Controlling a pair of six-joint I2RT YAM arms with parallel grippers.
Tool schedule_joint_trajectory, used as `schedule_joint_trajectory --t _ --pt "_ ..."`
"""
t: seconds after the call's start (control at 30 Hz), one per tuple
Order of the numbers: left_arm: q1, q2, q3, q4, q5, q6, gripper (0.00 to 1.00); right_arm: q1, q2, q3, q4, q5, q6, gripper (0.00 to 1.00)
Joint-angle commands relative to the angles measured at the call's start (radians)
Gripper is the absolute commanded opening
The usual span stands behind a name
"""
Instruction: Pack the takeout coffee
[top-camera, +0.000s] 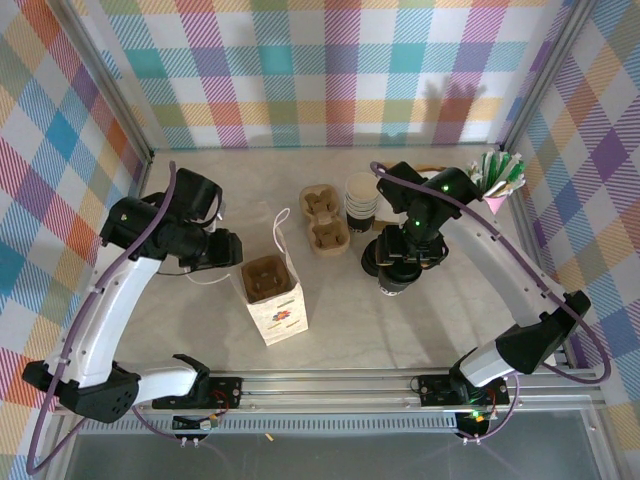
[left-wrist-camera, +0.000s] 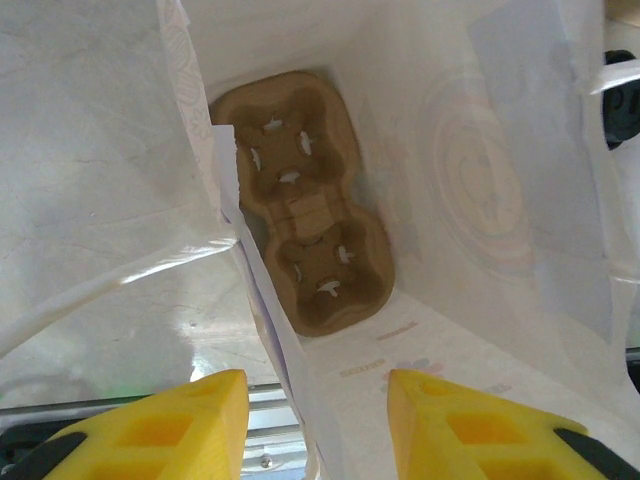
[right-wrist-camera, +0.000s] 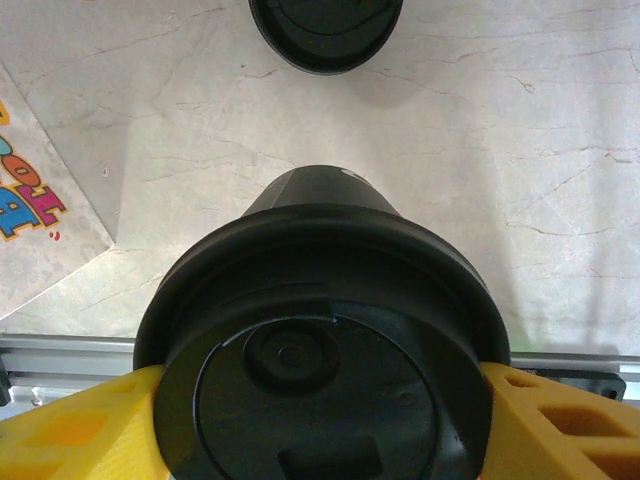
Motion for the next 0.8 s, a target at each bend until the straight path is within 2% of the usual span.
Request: schedule_joint_trajectory --t 0.0,0.33,0.47,0.63,0.77 --pt "0.010 0.007 -0.024 -0.015 0.011 -0.033 0.39 0.004 -0.007 0.002 0.009 -0.024 -0.053 0.52" --pt "0.010 0.002 -0.059 -0.011 0.011 -0.032 0.25 0.002 0.051 0.017 0.027 -0.061 -0.097 0.52" --pt "0.010 0.001 -0.069 -0.011 0.024 -0.002 0.11 0.002 0.061 0.037 0.019 -0.051 -0.096 0.52" --pt "0.010 -0.014 -0.059 -0.016 0.022 0.046 0.00 0.002 0.060 0.054 0.002 -0.033 -0.088 0.52" --pt "0.010 -0.075 -0.068 0.041 0.027 0.081 0.00 0.002 0.056 0.054 -0.001 -0.021 -0.094 0.52"
